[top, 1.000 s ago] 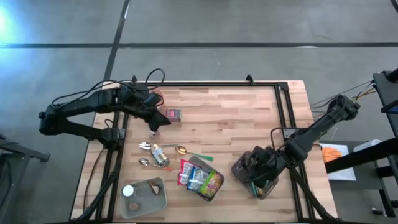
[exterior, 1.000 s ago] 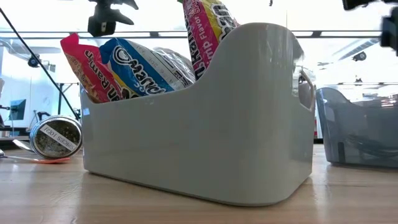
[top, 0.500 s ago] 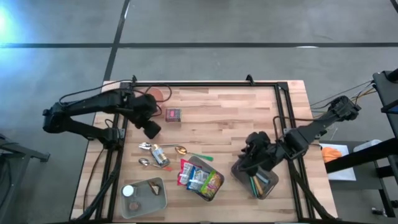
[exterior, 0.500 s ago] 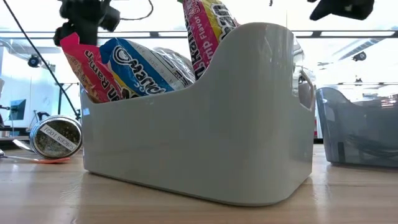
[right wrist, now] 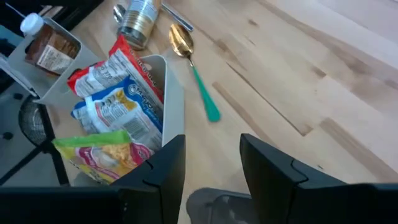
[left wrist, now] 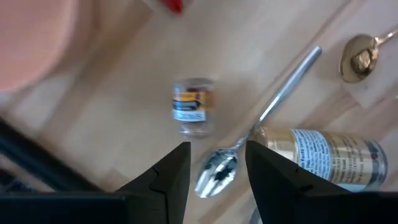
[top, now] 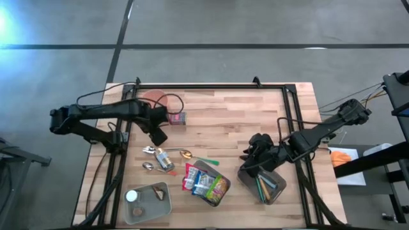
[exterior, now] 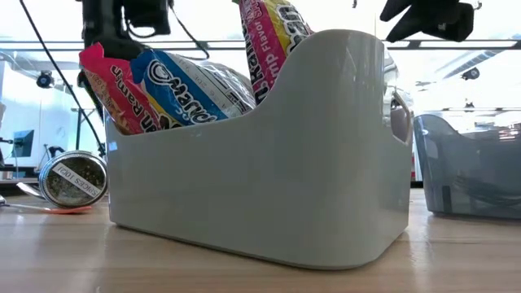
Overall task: Pick & Place Food Item
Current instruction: Put the brown seasoning bottle into the left gray bin
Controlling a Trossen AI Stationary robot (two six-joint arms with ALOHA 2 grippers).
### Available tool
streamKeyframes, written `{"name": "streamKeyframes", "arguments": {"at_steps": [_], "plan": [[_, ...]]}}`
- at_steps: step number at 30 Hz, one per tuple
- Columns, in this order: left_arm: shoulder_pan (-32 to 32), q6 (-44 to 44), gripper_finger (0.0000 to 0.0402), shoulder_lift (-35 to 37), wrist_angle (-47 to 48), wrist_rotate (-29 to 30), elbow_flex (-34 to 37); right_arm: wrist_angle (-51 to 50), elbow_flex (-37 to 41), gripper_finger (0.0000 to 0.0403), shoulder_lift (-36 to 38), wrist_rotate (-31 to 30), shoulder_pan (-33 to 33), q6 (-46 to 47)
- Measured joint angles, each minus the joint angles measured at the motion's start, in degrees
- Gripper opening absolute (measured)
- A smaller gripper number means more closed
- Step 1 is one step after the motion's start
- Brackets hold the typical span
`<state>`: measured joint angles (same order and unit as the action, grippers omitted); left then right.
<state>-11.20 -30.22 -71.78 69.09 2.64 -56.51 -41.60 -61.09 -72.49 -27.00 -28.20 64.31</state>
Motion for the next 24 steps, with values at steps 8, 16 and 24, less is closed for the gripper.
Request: {"name": "streamKeyframes", "arguments": {"at_steps": [8,16,24], "plan": [[0.0,0.0,0.0205,0.0,-10.4,-5.5,7.9,0.8,1.4,0.0151,0.0,0.0,0.0,0.0],[0.0,-0.3,0.0271,0.0,-16.5,-1.5,12.5,3.6,2.2,0.0151,0.0,0.0,0.0,0.0],[-0.2,-0.3,0.0275,0.0,-18.3,1.0,15.3,4.5,2.2,0.0151,0.0,0.0,0.0,0.0]]}}
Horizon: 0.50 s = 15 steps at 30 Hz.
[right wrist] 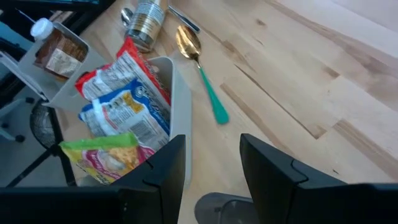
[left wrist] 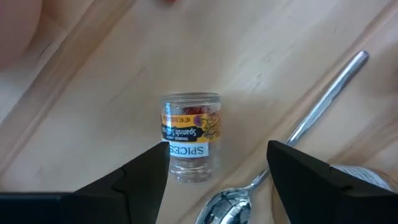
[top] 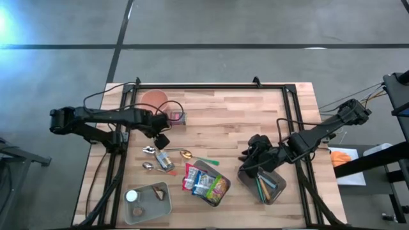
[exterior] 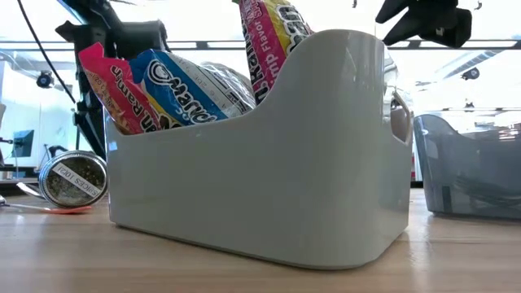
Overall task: Pick & Place Food Item
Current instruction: Put the brown seasoning bottle into the left gray bin
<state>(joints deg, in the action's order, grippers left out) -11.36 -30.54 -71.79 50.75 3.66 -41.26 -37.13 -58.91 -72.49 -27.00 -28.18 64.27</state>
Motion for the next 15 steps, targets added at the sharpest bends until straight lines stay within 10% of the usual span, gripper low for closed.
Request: {"name": "streamKeyframes", "arguments": {"at_steps": [15], "plan": [[-0.9,-1.4,0.0275,0.0,-5.2,-0.2,4.5,2.3,0.1,0.0151,0.0,0.0,0.1,-0.9]]}}
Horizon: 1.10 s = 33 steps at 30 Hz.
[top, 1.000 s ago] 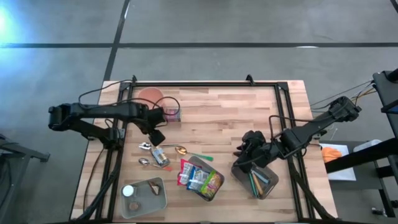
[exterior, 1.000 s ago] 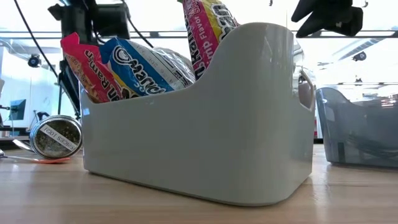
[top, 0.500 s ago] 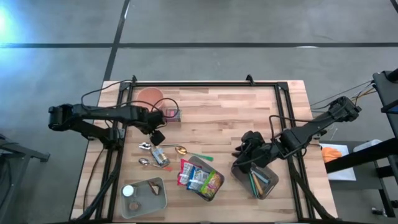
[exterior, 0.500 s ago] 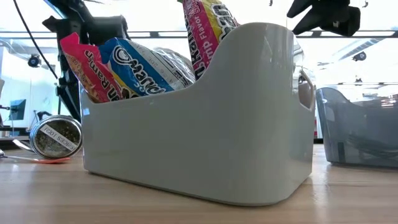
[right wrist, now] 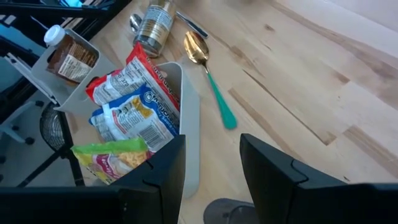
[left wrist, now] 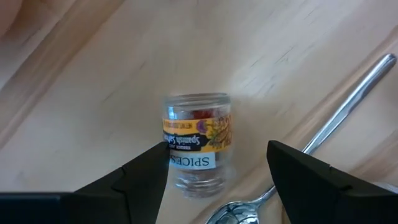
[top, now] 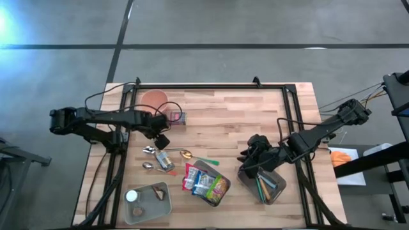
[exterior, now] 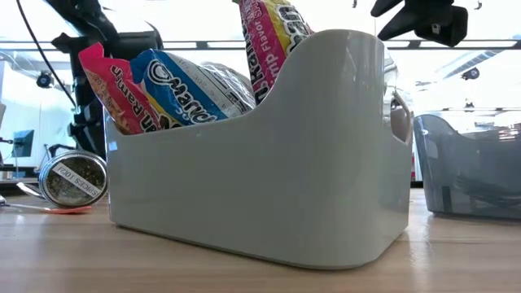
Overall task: Pick & Place Food Item
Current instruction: Put the brown seasoning bottle into the left gray bin
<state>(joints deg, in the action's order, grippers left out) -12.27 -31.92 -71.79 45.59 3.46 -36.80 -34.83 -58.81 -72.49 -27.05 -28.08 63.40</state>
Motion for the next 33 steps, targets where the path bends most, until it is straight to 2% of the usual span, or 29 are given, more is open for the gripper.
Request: {"name": "streamKeyframes", "arguments": {"at_steps": [9,21,33], "plan": [[-0.2,0.0,0.0275,0.0,-2.3,0.0,2.0,1.2,0.0,0.0151,0.0,-0.1,0.0,-1.5],[-0.2,2.2,0.0275,0.0,-2.1,-4.0,2.8,1.3,0.0,0.0151,0.0,-0.1,0.0,-1.5],[-0.2,4.0,0.0275,0.0,-2.1,-4.6,3.8,1.3,0.0,0.0151,0.0,-0.1,0.0,-2.1]]}}
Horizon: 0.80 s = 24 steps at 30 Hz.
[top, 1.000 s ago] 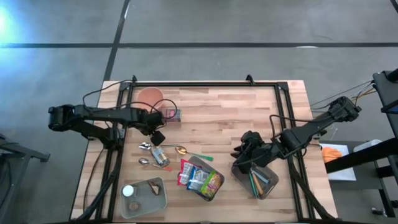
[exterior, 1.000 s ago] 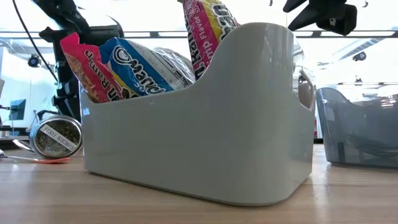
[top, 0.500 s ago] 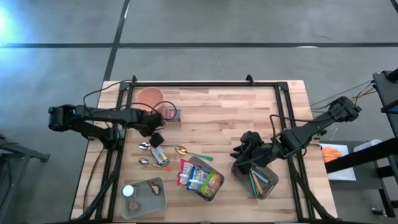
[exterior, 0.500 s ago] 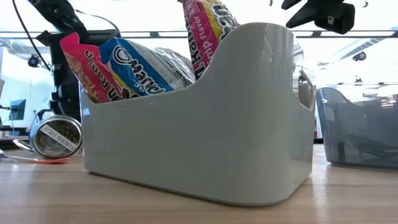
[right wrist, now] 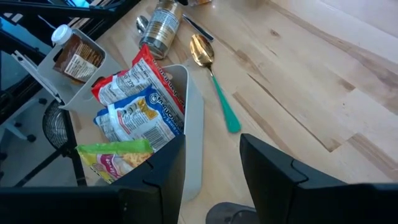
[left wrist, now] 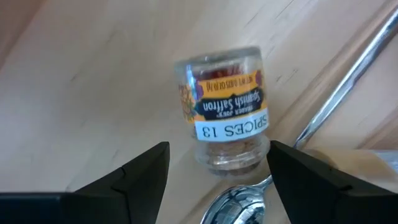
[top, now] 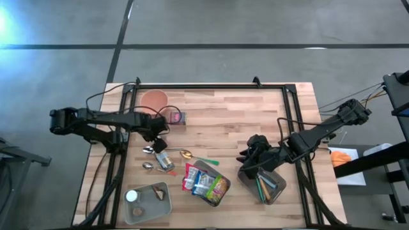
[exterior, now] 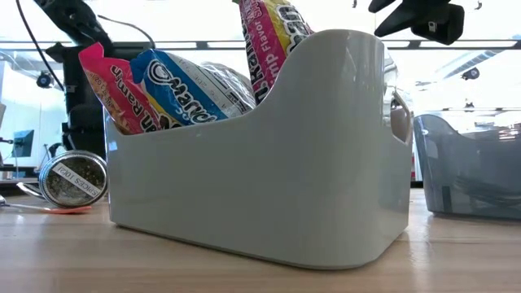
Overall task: Pick & Place Food Item
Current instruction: Put the brown seasoning bottle into the left gray bin
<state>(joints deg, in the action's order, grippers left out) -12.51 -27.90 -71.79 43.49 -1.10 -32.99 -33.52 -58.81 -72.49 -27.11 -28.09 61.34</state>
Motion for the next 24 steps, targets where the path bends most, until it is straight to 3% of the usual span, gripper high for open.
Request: {"name": "streamKeyframes", "arguments": {"at_steps": [7,17,24], "plan": [[0.0,-0.9,0.0269,0.0,-0.7,0.0,1.5,0.0,0.0,0.0151,0.0,0.0,0.0,-0.1],[0.0,0.8,0.0189,0.0,-5.6,0.0,1.5,0.0,0.0,0.0151,0.0,0.0,0.0,0.4],[0.0,2.4,0.0178,0.0,-5.6,0.0,1.5,0.0,0.0,0.0151,0.0,0.1,0.0,0.3]]}}
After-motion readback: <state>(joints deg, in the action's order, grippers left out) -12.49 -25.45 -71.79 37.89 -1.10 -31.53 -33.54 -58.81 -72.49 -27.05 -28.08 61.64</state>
